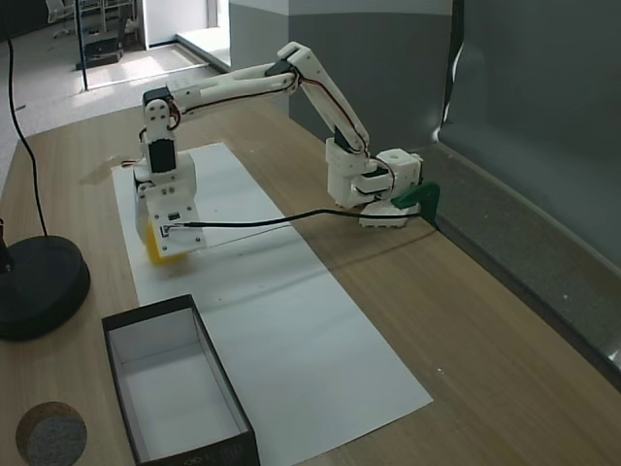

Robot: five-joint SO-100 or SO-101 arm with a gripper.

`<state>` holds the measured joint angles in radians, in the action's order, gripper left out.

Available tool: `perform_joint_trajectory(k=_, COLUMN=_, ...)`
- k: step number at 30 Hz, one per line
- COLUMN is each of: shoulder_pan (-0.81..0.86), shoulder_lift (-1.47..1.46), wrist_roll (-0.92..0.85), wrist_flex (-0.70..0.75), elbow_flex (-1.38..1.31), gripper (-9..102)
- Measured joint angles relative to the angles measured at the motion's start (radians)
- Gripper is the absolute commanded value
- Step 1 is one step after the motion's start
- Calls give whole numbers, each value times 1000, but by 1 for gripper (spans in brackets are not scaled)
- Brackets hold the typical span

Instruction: Grab a yellow square and put it in the box.

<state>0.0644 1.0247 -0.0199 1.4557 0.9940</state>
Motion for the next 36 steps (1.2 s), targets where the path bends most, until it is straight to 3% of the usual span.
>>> perform_joint_trajectory(k=5, shoulder_pan=-120, shoulder_lift=55, wrist_roll=-2, wrist_flex=115, elbow_flex=-170, gripper=11)
perform_joint_trajectory(k=10, shoulder_pan=-365, shoulder_lift=259, wrist_roll=-14, wrist_flex=227, elbow_flex=-426, gripper=12)
perform_joint_trajectory(k=15, shoulder_pan=-678, shoulder_lift=402, wrist_roll=-72, wrist_flex=218, elbow_flex=-537, gripper=12)
perform_joint_trajectory(k=18, shoulder_pan=-770, shoulder_lift=391, wrist_roll=-77, wrist_flex=210, elbow_flex=-540, gripper=12)
perform_joint_trajectory(k=28, shoulder_pan=-785, shoulder_lift=104, wrist_roll=-77, wrist_flex=-38, elbow_flex=-540, gripper=12)
perform_joint_trajectory(k=36, shoulder_pan=-772, shoulder_lift=-17, wrist_roll=-77, wrist_flex=-114, elbow_flex=-540, gripper=12)
